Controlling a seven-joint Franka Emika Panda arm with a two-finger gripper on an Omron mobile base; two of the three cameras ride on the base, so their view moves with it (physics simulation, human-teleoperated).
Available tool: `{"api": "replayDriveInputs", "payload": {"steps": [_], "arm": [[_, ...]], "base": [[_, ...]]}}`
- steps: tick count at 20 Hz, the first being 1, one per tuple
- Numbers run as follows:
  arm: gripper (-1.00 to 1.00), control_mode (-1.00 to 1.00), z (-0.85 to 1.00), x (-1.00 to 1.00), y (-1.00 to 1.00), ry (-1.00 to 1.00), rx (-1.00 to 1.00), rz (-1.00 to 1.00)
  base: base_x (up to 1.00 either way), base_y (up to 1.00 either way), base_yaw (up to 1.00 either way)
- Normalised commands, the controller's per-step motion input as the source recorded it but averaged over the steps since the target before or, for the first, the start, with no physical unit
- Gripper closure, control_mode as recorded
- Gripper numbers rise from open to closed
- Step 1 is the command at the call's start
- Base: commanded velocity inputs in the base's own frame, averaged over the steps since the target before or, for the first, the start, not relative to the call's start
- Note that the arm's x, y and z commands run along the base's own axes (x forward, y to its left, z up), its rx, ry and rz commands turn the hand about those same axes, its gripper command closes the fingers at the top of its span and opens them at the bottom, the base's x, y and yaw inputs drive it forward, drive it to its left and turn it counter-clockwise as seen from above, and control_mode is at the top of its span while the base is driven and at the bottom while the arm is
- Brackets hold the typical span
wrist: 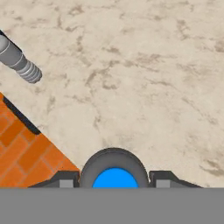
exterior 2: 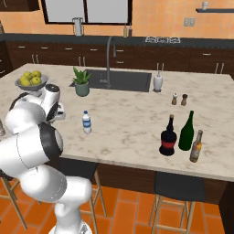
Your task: Move the plastic bottles in the middle to the plastics group, and the glass bottles in the middle to the glass group.
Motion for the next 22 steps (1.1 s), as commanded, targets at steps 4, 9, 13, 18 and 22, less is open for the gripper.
{"api": "replayDriveInputs", "payload": {"steps": [4,9,13,18,22], "arm": [[1.00,-1.00,0.14,-0.39,0.82,0.00,-0.01,0.53],[1.00,-1.00,0.13,-0.05,0.95,-0.01,0.00,0.36],[1.00,-1.00,0.05,0.02,0.95,-0.08,-0.02,0.27],[1.00,-1.00,0.01,0.33,0.81,-0.14,-0.05,0.08],[1.00,-1.00,0.00,0.39,0.65,-0.20,-0.08,0.00]], "base": [[0.00,0.00,0.00],[0.00,0.00,0.00],[0.00,0.00,0.00],[0.00,0.00,0.00],[0.00,0.00,0.00]]}}
